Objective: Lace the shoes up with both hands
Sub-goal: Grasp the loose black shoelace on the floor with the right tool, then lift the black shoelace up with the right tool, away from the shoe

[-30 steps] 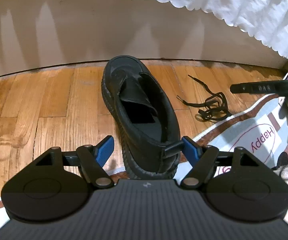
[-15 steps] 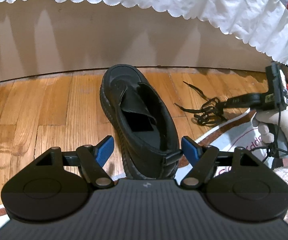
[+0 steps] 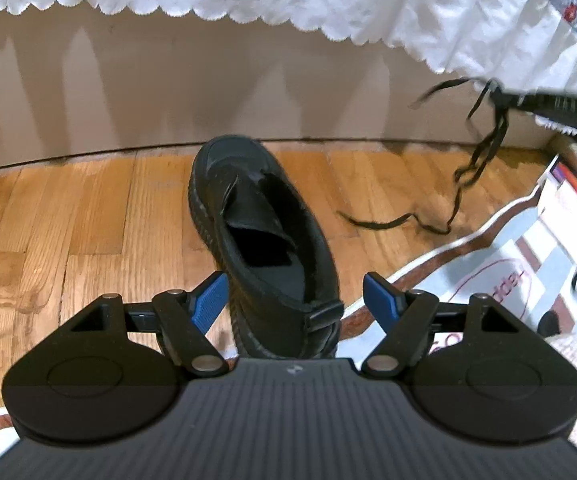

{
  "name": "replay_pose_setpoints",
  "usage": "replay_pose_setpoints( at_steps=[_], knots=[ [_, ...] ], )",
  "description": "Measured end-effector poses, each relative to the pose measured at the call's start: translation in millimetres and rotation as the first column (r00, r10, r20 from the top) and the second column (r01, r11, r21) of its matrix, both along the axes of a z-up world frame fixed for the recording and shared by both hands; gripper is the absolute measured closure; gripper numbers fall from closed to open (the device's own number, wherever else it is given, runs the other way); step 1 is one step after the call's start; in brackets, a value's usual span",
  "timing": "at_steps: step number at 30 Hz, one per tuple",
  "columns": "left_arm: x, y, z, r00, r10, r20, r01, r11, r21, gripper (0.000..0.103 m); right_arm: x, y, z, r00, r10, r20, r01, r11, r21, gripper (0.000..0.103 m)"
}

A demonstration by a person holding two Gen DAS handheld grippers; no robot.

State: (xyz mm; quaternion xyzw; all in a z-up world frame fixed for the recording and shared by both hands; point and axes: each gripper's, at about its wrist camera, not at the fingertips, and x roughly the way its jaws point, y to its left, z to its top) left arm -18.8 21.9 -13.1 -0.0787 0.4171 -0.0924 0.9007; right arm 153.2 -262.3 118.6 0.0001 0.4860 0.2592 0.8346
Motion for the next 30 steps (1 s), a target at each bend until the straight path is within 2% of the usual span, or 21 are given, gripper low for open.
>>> replay_pose_setpoints(
  at_steps=[2, 4, 5, 6, 7, 9, 12, 14, 16, 18, 21, 24, 26, 27, 30],
  knots=[
    [-3, 3, 2, 1.0, 0.003, 0.023, -0.003, 1.0, -0.027, 0.029, -15, 17, -14, 0.977, 0.194, -0.089, -0.197, 0.98, -0.031, 0.1],
    [-2, 2, 5, 1.0, 0.002, 0.017, -0.001, 1.0, -0.01, 0.029, -31, 29, -30, 0.921, 0.353, -0.164, -0.371, 0.924, -0.094, 0.1],
    [-2, 2, 5, 1.0, 0.003, 0.02, -0.003, 1.0, 0.003, 0.029, -38, 30, -38, 0.896, 0.401, -0.19, -0.429, 0.892, -0.144, 0.1],
    [-2, 2, 5, 1.0, 0.005, 0.022, -0.006, 1.0, 0.018, 0.029, -42, 29, -44, 0.89, 0.41, -0.201, -0.447, 0.873, -0.196, 0.097],
    [-2, 3, 5, 1.0, 0.008, 0.025, -0.009, 0.999, 0.033, 0.029, -43, 26, -49, 0.9, 0.387, -0.202, -0.429, 0.871, -0.241, 0.091],
    [-1, 5, 5, 1.0, 0.02, 0.02, -0.021, 0.999, 0.045, 0.028, -39, 18, -47, 0.917, 0.341, -0.209, -0.387, 0.888, -0.249, 0.087],
    [2, 11, 3, 0.999, 0.034, -0.003, -0.034, 0.999, 0.036, 0.028, -36, 13, -36, 0.933, 0.305, -0.189, -0.347, 0.903, -0.255, 0.068],
    [4, 13, 2, 0.999, 0.039, -0.016, -0.038, 0.999, 0.027, 0.028, -38, 15, -32, 0.935, 0.309, -0.176, -0.345, 0.905, -0.248, 0.067],
    [5, 13, 2, 0.999, 0.039, -0.019, -0.038, 0.999, 0.029, 0.028, -42, 23, -31, 0.916, 0.349, -0.197, -0.387, 0.899, -0.205, 0.067],
    [4, 11, 2, 0.999, 0.035, -0.018, -0.035, 0.999, 0.028, 0.028, -53, 36, -30, 0.879, 0.43, -0.208, -0.466, 0.867, -0.177, 0.067],
    [2, 8, 2, 1.0, 0.025, -0.017, -0.024, 0.999, 0.035, 0.028, -76, 60, -34, 0.793, 0.565, -0.227, -0.6, 0.788, -0.137, 0.068],
    [2, 8, 2, 1.0, 0.019, -0.025, -0.018, 0.999, 0.032, 0.028, -87, 86, -46, 0.711, 0.655, -0.258, -0.697, 0.704, -0.135, 0.07],
    [1, 7, 2, 0.999, 0.014, -0.032, -0.013, 1.0, 0.028, 0.028, -88, 96, -54, 0.675, 0.682, -0.281, -0.734, 0.658, -0.165, 0.074],
    [1, 7, 1, 0.999, 0.01, -0.034, -0.009, 1.0, 0.029, 0.027, -88, 101, -57, 0.651, 0.704, -0.285, -0.758, 0.623, -0.192, 0.078],
    [-1, 7, 0, 0.999, 0.001, -0.037, 0.0, 0.999, 0.038, 0.027, -89, 109, -63, 0.561, 0.766, -0.313, -0.828, 0.513, -0.227, 0.079]
  ],
)
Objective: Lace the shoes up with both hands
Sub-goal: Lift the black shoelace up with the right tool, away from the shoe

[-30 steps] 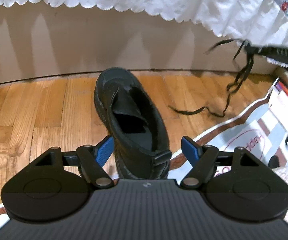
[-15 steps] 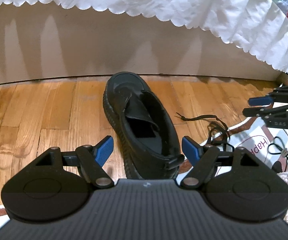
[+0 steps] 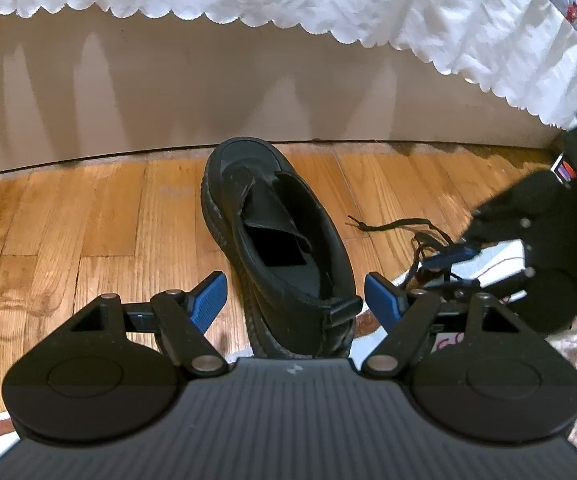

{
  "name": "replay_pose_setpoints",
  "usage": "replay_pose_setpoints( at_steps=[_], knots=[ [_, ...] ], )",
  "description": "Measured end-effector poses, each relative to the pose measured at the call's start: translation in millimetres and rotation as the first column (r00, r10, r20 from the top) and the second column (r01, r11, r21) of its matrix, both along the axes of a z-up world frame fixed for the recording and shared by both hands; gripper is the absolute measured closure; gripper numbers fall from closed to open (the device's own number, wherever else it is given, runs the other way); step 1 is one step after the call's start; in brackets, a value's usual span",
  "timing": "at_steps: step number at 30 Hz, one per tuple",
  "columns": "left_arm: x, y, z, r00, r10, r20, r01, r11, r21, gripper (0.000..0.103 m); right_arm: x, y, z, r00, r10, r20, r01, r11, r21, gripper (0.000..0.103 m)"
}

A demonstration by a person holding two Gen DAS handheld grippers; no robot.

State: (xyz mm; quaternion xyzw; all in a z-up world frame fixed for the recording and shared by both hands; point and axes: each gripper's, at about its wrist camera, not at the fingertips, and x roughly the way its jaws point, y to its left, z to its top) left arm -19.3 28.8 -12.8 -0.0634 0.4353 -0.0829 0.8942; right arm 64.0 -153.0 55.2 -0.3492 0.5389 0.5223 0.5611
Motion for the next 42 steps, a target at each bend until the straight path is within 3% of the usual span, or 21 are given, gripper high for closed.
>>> replay_pose_setpoints(
  at_steps=[4, 11, 13, 16, 18, 19, 22, 28, 31, 33, 35, 36, 39, 40, 42],
  knots=[
    [0, 1, -1, 1.0, 0.003, -0.004, -0.003, 1.0, -0.002, 0.027, -6, 7, -15, 0.994, 0.11, -0.019, -0.111, 0.992, -0.057, 0.079],
    [3, 4, 1, 1.0, 0.005, -0.009, -0.005, 1.0, -0.011, 0.027, -5, 10, -42, 0.994, 0.103, -0.032, -0.105, 0.991, -0.085, 0.079],
    [2, 4, 2, 1.0, 0.003, -0.004, -0.003, 1.0, -0.008, 0.027, 1, 7, -47, 0.996, 0.05, -0.074, -0.053, 0.998, -0.034, 0.08],
    [1, 5, 1, 1.0, 0.013, -0.001, -0.013, 1.0, -0.014, 0.027, 22, -10, -53, 0.966, -0.163, -0.198, 0.168, 0.986, 0.005, 0.089],
    [1, 6, 0, 1.0, 0.016, -0.006, -0.016, 1.0, -0.022, 0.027, 27, -19, -53, 0.954, -0.219, -0.206, 0.226, 0.974, 0.01, 0.1],
    [1, 6, 0, 1.0, 0.015, -0.009, -0.015, 1.0, -0.024, 0.026, 31, -23, -51, 0.943, -0.258, -0.209, 0.267, 0.964, 0.012, 0.1],
    [1, 5, 0, 1.0, 0.009, -0.006, -0.009, 1.0, -0.015, 0.026, 53, -42, -32, 0.896, -0.404, -0.182, 0.422, 0.904, 0.074, 0.1],
    [0, 6, 0, 1.0, 0.014, 0.006, -0.014, 1.0, -0.019, 0.026, 121, -91, 55, 0.755, -0.649, -0.095, 0.645, 0.708, 0.289, 0.1],
    [-1, 6, 0, 1.0, 0.003, 0.006, -0.003, 1.0, -0.015, 0.026, 154, -111, 115, 0.7, -0.713, 0.049, 0.631, 0.649, 0.424, 0.1],
    [-3, 6, 1, 1.0, 0.0, 0.011, 0.0, 1.0, -0.006, 0.026, 167, -122, 160, 0.638, -0.746, 0.192, 0.576, 0.628, 0.523, 0.1],
    [-4, 6, 2, 1.0, 0.001, 0.017, -0.001, 1.0, -0.002, 0.026, 169, -134, 196, 0.569, -0.779, 0.263, 0.528, 0.591, 0.61, 0.1],
    [-4, 7, 2, 1.0, 0.004, 0.019, -0.004, 1.0, -0.005, 0.026, 165, -137, 203, 0.569, -0.776, 0.27, 0.508, 0.591, 0.627, 0.1],
    [-4, 10, 2, 1.0, 0.015, 0.022, -0.014, 1.0, -0.023, 0.026, 150, -137, 194, 0.626, -0.751, 0.209, 0.53, 0.607, 0.593, 0.1],
    [-4, 11, 1, 1.0, 0.016, 0.021, -0.015, 1.0, -0.026, 0.026, 145, -138, 185, 0.644, -0.747, 0.166, 0.551, 0.603, 0.577, 0.1],
    [-2, 11, 0, 1.0, 0.016, 0.02, -0.016, 0.999, -0.03, 0.026, 133, -144, 173, 0.662, -0.749, 0.026, 0.613, 0.561, 0.555, 0.1]
  ],
)
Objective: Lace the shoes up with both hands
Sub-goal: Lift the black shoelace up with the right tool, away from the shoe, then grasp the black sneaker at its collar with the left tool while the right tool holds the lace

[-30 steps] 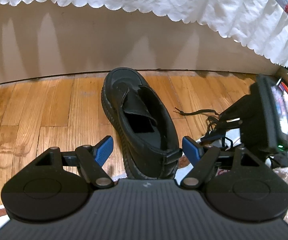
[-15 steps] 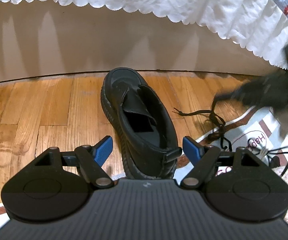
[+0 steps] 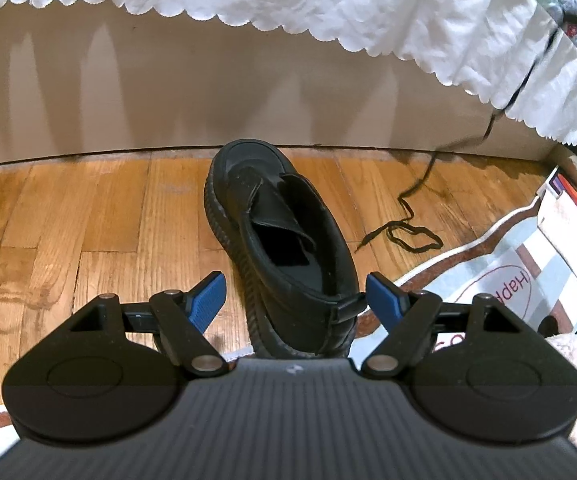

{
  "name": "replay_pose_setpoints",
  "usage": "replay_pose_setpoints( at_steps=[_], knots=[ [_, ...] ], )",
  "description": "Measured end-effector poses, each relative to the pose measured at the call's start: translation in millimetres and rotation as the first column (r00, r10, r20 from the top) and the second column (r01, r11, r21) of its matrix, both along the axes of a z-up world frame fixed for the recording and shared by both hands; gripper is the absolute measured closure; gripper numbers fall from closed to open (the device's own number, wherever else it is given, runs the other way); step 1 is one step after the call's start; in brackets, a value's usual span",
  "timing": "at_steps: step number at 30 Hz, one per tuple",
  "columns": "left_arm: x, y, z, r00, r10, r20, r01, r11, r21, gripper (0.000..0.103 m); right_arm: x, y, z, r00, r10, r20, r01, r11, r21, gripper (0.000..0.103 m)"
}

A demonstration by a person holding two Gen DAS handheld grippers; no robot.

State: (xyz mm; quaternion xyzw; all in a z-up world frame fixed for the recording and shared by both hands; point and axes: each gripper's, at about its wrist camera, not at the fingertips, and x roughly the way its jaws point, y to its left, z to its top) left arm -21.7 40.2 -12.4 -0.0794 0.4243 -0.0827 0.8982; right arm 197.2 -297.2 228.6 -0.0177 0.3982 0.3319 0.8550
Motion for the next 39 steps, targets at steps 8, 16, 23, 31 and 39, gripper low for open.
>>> replay_pose_setpoints(
  at_steps=[8, 16, 23, 31, 39],
  knots=[
    [2, -1, 10, 1.0, -0.003, 0.024, 0.004, 1.0, -0.021, 0.026, -26, -57, 34, 0.976, -0.091, -0.199, 0.154, 0.933, 0.326, 0.099],
    [14, -13, 16, 0.998, -0.05, 0.036, 0.054, 0.992, -0.114, 0.029, -52, -27, 42, 0.983, -0.009, -0.183, 0.064, 0.952, 0.298, 0.099],
    [26, 6, 29, 0.997, -0.07, 0.043, 0.077, 0.98, -0.185, 0.056, -57, 105, -83, 0.958, 0.176, -0.226, -0.143, 0.977, 0.158, 0.099],
    [29, 59, 25, 1.0, 0.0, 0.014, 0.005, 0.941, -0.34, 0.06, -67, 168, -127, 0.938, 0.26, -0.228, -0.222, 0.958, 0.181, 0.099],
    [41, 70, 3, 0.998, 0.033, -0.05, -0.055, 0.84, -0.539, 0.06, -97, 178, -129, 0.938, 0.295, -0.183, -0.263, 0.947, 0.182, 0.099]
  ],
)
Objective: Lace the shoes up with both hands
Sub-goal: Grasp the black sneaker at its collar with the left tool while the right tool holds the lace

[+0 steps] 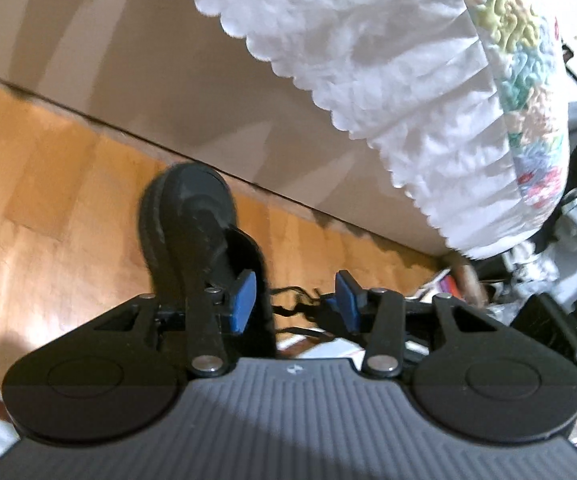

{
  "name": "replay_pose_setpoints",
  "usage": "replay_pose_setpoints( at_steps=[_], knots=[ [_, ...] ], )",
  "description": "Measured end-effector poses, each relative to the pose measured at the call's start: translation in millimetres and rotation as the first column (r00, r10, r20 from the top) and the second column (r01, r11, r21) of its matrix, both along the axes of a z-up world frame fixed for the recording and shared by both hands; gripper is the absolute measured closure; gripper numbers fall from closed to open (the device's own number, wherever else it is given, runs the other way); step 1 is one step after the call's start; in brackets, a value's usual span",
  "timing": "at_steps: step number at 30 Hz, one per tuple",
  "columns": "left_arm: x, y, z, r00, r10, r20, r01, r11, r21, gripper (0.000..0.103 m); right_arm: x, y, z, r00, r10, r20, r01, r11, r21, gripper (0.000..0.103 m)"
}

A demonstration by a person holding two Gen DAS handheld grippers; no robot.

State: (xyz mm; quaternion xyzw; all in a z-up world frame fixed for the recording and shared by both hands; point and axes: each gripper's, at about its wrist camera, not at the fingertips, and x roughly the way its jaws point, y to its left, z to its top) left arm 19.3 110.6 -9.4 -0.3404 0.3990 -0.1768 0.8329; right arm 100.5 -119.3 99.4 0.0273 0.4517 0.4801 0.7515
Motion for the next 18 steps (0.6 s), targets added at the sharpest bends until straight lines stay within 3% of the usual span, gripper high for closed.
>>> replay_pose_setpoints(
  at_steps=[4, 5, 6, 10, 14, 18],
  knots=[
    [2, -7, -9, 1.0, 0.012, -0.019, -0.013, 1.0, -0.022, 0.063, -6, -9, 0, 1.0, -0.009, -0.003, 0.009, 1.0, 0.013, 0.099],
    [1, -7, -10, 0.999, 0.03, -0.016, -0.03, 0.999, -0.014, 0.089, -6, -9, -1, 1.0, -0.008, -0.004, 0.008, 1.0, 0.013, 0.099],
    [1, -6, -13, 0.999, 0.047, -0.014, -0.048, 0.999, -0.023, 0.103, -7, -9, -1, 1.0, -0.004, -0.002, 0.004, 1.0, 0.009, 0.099],
    [0, 4, -27, 0.996, 0.076, -0.041, -0.082, 0.98, -0.181, 0.103, -11, -14, -4, 1.0, -0.003, 0.004, 0.003, 1.0, 0.007, 0.099],
    [-3, 2, -26, 0.996, 0.07, -0.05, -0.077, 0.985, -0.155, 0.103, -12, -17, -5, 1.0, -0.012, 0.006, 0.012, 1.0, 0.01, 0.099],
    [-6, 11, -35, 0.991, 0.103, -0.082, -0.119, 0.967, -0.225, 0.099, -11, -17, -7, 1.0, -0.026, 0.006, 0.026, 1.0, 0.007, 0.099]
  ],
)
